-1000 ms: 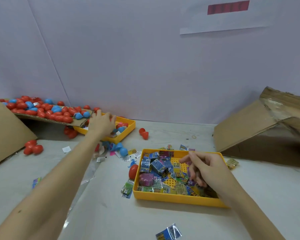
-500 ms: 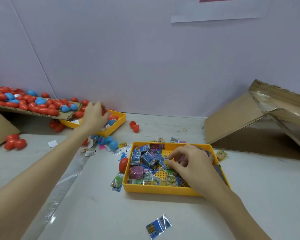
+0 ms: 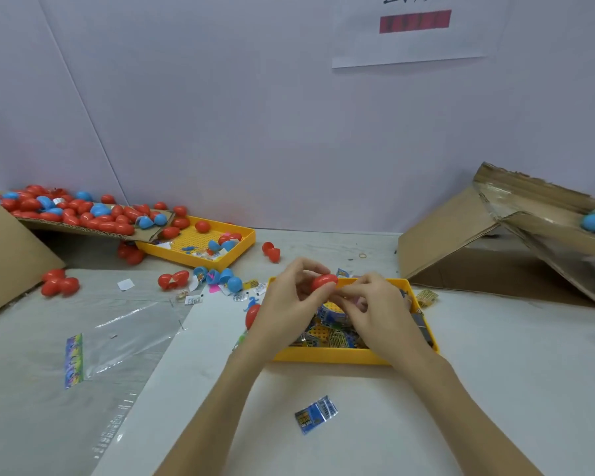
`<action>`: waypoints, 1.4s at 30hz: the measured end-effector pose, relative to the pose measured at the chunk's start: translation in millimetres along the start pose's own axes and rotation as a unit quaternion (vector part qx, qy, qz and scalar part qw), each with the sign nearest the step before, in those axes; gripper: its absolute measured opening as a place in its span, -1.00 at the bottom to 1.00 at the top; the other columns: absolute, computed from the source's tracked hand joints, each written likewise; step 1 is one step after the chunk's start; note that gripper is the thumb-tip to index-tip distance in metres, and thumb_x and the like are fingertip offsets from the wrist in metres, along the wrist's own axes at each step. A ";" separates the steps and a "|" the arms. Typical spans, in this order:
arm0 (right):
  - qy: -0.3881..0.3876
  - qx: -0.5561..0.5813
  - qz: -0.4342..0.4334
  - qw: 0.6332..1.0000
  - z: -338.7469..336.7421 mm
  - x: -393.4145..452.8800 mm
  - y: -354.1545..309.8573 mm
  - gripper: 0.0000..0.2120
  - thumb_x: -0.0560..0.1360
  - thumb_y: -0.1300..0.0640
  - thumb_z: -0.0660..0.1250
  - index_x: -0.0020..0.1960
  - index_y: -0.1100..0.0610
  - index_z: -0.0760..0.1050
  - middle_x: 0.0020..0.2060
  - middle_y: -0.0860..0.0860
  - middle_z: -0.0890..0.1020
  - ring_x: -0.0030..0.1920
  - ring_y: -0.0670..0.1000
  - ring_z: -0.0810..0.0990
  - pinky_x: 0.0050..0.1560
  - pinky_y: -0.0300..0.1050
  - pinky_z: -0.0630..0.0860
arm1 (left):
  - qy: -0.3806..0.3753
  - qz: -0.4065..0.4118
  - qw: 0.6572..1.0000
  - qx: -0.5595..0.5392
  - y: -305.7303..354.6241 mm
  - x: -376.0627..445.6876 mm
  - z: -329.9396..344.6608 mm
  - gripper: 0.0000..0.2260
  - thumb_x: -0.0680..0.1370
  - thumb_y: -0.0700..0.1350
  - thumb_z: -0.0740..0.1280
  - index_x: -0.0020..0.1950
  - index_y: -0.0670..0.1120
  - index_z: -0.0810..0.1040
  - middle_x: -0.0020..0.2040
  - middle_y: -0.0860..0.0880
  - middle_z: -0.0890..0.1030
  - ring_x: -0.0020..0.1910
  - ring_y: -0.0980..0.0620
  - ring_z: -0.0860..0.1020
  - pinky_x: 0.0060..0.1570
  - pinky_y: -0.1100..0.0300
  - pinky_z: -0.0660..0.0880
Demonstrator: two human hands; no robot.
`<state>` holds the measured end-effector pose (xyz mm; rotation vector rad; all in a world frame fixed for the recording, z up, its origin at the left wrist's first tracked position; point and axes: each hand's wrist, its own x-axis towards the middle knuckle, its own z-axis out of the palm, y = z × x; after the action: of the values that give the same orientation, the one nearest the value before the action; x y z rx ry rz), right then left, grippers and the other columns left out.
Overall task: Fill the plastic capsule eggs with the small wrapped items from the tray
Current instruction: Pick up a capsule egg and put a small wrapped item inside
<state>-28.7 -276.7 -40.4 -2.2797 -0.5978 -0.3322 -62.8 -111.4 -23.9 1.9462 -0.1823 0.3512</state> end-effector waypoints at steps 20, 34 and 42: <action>0.025 0.351 0.117 0.929 -9.9 3.8 17.3 -0.91 0.53 0.13 0.49 0.03 0.08 0.71 -0.20 0.04 0.76 -0.14 0.03 0.74 -0.05 -0.18 0.66 | -0.018 -0.037 0.998 -0.037 -9.4 -5.1 -10.1 -0.82 0.60 -0.13 0.41 0.20 0.01 0.62 0.01 0.04 0.72 -0.07 0.10 0.71 -0.08 0.29 0.62; 0.016 0.371 0.103 0.923 -8.7 1.7 10.4 -0.87 0.55 0.08 0.47 -0.04 0.16 0.69 -0.21 0.07 0.76 -0.16 0.06 0.76 -0.16 -0.13 0.69 | -0.029 -0.090 0.991 -0.095 -2.6 -8.3 -5.4 -0.90 0.61 -0.05 0.40 0.08 0.02 0.68 -0.11 0.07 0.74 -0.18 0.04 0.74 -0.21 0.38 0.57; 0.012 0.390 0.102 0.915 -9.7 2.2 8.1 -0.89 0.58 0.11 0.43 0.00 0.14 0.70 -0.19 0.09 0.76 -0.12 0.07 0.77 -0.20 -0.16 0.68 | 0.000 -0.104 0.990 -0.100 -2.6 -7.6 -6.6 -0.83 0.62 0.00 0.37 0.16 0.00 0.66 -0.12 0.12 0.74 -0.15 0.09 0.73 -0.20 0.43 0.55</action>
<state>-23.2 -288.0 -37.8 -1.5367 -0.3758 0.0001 -70.3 -104.6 -26.3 1.7483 -0.0131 0.1881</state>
